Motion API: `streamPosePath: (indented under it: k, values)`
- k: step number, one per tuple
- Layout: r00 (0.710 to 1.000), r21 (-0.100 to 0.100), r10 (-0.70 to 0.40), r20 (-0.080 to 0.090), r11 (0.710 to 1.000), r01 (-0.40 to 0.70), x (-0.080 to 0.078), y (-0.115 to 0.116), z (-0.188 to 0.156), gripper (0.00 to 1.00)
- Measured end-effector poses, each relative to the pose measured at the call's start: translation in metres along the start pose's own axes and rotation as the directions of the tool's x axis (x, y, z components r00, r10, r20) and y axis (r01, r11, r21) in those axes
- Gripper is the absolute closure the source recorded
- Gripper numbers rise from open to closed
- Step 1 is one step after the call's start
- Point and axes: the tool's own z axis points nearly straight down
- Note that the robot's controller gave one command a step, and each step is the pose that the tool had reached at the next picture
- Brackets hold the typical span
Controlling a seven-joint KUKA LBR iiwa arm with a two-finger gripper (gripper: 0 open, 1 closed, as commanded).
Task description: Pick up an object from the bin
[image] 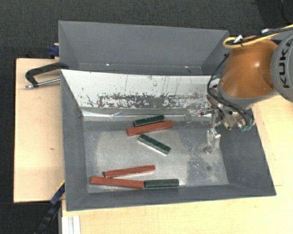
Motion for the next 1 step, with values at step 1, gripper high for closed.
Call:
streamPosePath:
  k: [1]
  values:
    - [0.988, 0.004, 0.154, 0.014, 0.988, -0.154, -0.0152, 0.0176, 0.0074, 0.0]
